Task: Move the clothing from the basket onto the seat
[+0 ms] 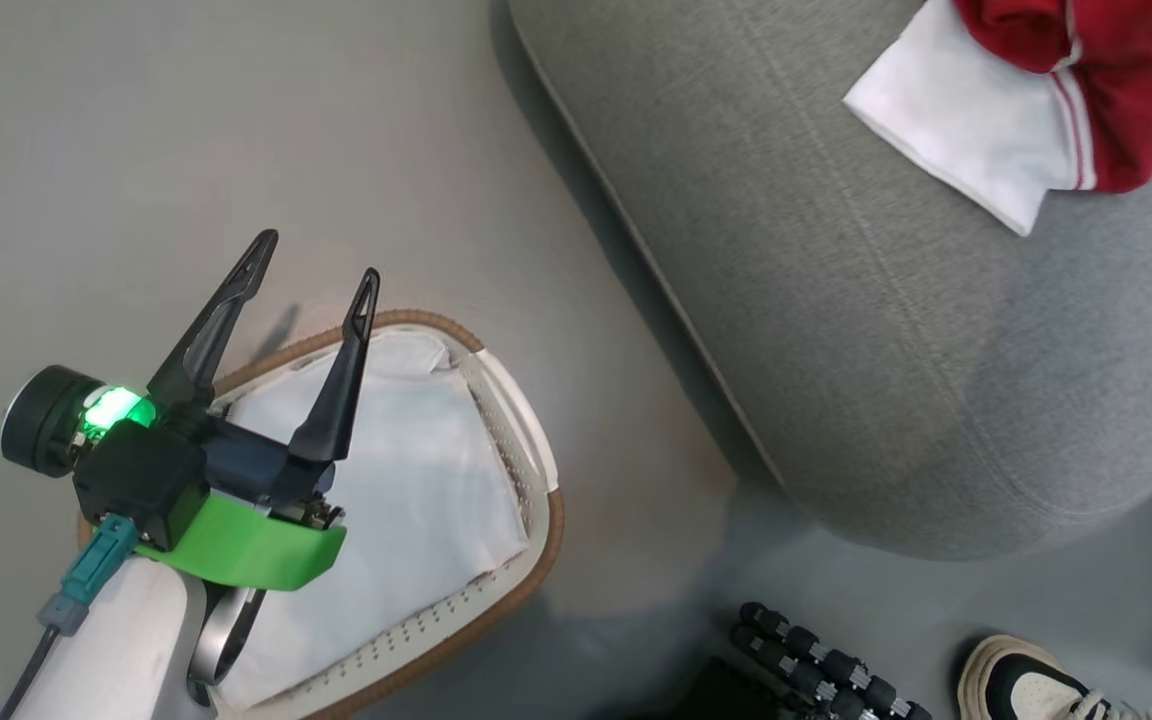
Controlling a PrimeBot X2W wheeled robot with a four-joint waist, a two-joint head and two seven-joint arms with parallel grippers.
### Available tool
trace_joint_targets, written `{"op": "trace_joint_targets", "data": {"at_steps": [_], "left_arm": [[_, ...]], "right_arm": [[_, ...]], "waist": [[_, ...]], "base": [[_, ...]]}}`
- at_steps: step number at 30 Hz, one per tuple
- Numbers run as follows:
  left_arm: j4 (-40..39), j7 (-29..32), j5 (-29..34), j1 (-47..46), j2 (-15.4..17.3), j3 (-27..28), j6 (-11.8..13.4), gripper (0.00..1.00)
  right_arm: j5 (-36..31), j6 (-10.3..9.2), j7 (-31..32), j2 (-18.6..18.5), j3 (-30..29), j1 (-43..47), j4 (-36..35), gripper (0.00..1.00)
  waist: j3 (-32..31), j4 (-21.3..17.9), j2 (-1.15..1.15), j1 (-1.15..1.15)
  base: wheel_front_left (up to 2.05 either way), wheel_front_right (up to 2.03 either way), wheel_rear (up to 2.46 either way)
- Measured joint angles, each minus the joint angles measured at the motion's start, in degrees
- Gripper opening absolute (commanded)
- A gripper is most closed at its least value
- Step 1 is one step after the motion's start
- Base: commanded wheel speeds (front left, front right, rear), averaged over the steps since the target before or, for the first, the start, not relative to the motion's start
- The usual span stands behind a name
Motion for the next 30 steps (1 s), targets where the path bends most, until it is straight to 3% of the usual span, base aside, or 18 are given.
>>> {"op": "trace_joint_targets", "data": {"at_steps": [4, 5, 6, 7, 8, 18, 30], "left_arm": [[0.21, 0.0, -0.15, -0.1, -0.68, -0.02, 0.0, 1.0], [0.42, 0.0, -0.15, -0.13, -0.9, 0.02, 0.0, 1.0], [0.59, 0.0, -0.16, -0.15, -1.04, 0.03, 0.0, 1.0], [0.87, 0.0, -0.16, -0.2, -1.22, 0.1, 0.0, 1.0], [1.2, 0.0, -0.16, -0.22, -1.47, 0.16, 0.0, 1.0], [5.38, 0.0, -0.37, 0.1, -6.3, 1.48, 0.0, 1.0], [11.66, 0.0, 0.09, 5.61, -13.39, 8.0, 0.0, 1.0]], "right_arm": [[-1.86, 0.0, -0.05, 2.08, -1.03, 3.21, 3.05, 0.0], [-2.13, 0.0, -0.05, 2.68, -1.34, 3.93, 3.12, 0.11], [-2.18, 0.0, -0.05, 3.13, -1.56, 4.56, 3.12, 0.42], [-2.21, 0.0, -0.05, 3.71, -1.88, 5.37, 3.16, 0.48], [-2.16, 0.0, -0.05, 4.32, -2.56, 6.12, 3.15, 1.0], [-0.9, 0.0, -0.07, 3.82, -1.62, 17.89, -0.58, 1.0], [4.85, 0.0, -0.07, 6.01, 6.35, 32.42, -10.76, 1.0]], "waist": [[1.71, 1.99, 0.0, 0.0], [1.85, 2.51, 0.0, 0.0], [1.89, 2.89, 0.0, 0.0], [1.82, 3.29, 0.0, 0.0], [1.56, 3.54, 0.0, 0.0], [-4.98, 4.64, 0.0, 0.0], [-17.24, 7.14, 0.0, -0.01]], "base": [[0.0, 0.0, 0.0], [0.0, 0.0, 0.0], [0.0, 0.0, 0.0], [0.0, 0.0, 0.0], [0.0, 0.0, 0.0], [0.0, 0.0, 0.0], [0.0, 0.0, 0.0]]}}
